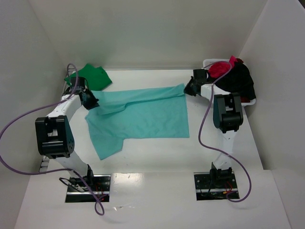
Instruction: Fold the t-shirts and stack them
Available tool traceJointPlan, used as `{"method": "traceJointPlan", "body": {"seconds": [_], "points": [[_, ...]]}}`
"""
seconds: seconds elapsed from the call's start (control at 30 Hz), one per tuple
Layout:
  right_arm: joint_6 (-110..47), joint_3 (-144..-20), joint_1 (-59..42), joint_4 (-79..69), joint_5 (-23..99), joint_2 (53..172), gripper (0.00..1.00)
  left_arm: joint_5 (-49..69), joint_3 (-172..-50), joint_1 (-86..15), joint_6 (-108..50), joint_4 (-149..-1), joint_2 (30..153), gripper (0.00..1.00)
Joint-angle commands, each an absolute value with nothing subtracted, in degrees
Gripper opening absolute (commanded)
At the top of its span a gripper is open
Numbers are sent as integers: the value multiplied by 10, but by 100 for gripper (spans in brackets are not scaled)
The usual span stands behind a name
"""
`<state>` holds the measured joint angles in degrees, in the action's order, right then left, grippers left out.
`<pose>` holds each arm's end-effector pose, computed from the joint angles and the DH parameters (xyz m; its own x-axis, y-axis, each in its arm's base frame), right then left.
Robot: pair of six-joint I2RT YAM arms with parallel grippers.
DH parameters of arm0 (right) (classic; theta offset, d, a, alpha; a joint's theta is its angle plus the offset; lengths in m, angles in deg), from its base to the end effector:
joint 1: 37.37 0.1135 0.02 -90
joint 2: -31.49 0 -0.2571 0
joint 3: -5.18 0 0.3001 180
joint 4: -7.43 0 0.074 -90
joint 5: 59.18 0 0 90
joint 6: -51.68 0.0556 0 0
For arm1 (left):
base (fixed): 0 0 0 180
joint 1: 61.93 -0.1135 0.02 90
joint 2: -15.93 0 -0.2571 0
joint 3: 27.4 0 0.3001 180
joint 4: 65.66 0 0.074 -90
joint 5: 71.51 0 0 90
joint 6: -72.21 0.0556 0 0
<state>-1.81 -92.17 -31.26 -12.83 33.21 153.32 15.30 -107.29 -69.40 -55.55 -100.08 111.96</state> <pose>0.5175 0.0577 0.1164 -0.6433 0.5290 -0.5534 0.3073 0.8405 0.4462 0.4144 0.0512 0.1857 -0.5474 -0.6884 -0.4759 -0.5438 0.7248 -0.4230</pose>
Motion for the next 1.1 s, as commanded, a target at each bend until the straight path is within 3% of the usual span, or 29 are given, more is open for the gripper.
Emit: {"method": "traceJointPlan", "body": {"seconds": [0.0, 0.9, 1.0, 1.07], "points": [[-20, -911, -317, -119, 334, 1487, 0, 174, -1072, -718, -572, -963, 1129, 0], [-4, -801, -317, -119, 346, 1428, 0, 121, -1085, -741, -545, -952, 1160, 0], [-4, -801, -317, -119, 368, 1428, 6, 116, -1096, -741, -540, -952, 1166, 0], [-4, -806, -317, -119, 376, 1428, 13, 116, -1098, -741, -540, -952, 1166, 5]]}}
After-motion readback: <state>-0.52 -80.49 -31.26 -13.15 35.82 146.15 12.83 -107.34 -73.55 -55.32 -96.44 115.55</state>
